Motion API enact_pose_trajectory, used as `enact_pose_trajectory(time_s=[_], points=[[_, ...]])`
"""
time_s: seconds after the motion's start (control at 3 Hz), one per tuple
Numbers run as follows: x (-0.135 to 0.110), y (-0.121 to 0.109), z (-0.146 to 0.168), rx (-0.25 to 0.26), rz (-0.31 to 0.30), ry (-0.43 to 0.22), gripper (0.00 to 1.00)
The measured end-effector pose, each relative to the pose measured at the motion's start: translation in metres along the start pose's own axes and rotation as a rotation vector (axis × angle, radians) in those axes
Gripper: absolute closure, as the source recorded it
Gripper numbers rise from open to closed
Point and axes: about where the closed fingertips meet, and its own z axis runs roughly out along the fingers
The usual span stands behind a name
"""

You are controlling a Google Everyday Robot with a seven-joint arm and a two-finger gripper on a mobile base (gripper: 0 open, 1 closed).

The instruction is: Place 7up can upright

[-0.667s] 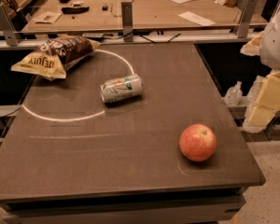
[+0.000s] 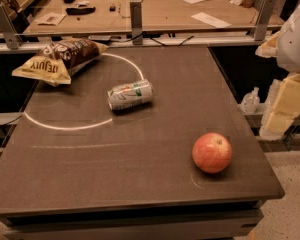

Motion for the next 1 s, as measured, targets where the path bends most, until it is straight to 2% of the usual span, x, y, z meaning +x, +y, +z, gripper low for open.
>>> enact_pose_trajectory(time_s=[0.67, 1.0], points=[[-0.031, -0.022, 0.024, -0.050, -0.146, 0.077, 0.00], [-0.047, -0.033, 0.034, -0.073, -0.176, 0.057, 0.00]])
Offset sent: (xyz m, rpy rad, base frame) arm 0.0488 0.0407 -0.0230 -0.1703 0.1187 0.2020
